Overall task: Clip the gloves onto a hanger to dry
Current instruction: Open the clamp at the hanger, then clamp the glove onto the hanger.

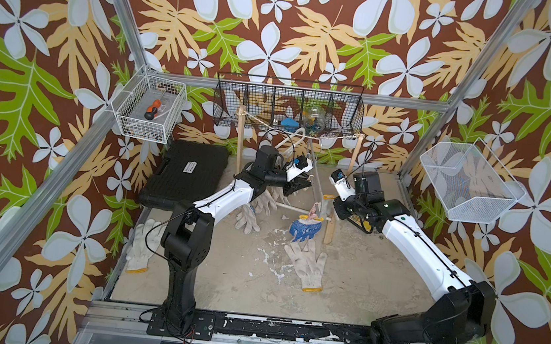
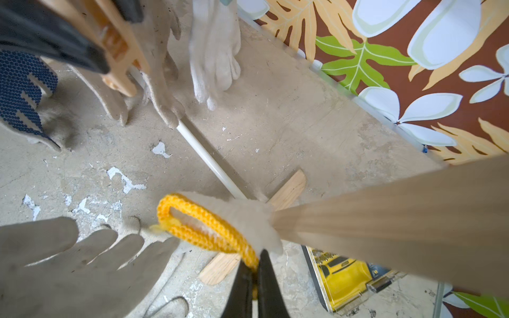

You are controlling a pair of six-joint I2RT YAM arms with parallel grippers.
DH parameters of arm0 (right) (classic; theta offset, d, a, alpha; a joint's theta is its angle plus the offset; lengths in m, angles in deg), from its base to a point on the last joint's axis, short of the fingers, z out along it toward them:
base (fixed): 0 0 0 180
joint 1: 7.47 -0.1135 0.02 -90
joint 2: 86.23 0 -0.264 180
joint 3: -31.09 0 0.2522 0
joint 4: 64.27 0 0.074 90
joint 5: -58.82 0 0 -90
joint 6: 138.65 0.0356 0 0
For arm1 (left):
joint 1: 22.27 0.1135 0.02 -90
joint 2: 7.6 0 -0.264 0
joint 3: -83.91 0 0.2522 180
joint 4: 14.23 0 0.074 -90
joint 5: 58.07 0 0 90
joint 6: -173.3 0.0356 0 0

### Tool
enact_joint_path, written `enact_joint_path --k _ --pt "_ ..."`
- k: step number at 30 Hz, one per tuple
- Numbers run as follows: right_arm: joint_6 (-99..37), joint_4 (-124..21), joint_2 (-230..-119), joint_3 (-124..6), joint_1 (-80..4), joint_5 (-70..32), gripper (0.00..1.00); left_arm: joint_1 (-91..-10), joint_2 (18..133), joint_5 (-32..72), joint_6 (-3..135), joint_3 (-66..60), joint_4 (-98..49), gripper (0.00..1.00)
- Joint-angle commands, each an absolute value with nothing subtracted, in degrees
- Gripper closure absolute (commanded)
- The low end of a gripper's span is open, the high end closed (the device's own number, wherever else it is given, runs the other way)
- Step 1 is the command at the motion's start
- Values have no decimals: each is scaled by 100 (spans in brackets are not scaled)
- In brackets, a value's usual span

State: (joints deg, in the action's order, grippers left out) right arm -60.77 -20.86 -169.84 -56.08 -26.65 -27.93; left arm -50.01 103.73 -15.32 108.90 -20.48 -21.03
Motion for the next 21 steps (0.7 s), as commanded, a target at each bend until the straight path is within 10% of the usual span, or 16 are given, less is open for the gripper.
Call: enact_joint_path --k 1,21 --pt "-5821 -2412 -17105 -5631 -2681 -2661 100 -4986 10278 -1718 10661 -1973 -1749 77" --pt "-5616 -2877 -17555 -5817 -2966 -1814 100 -4986 10235 -2002 9894 -1575 -743 77"
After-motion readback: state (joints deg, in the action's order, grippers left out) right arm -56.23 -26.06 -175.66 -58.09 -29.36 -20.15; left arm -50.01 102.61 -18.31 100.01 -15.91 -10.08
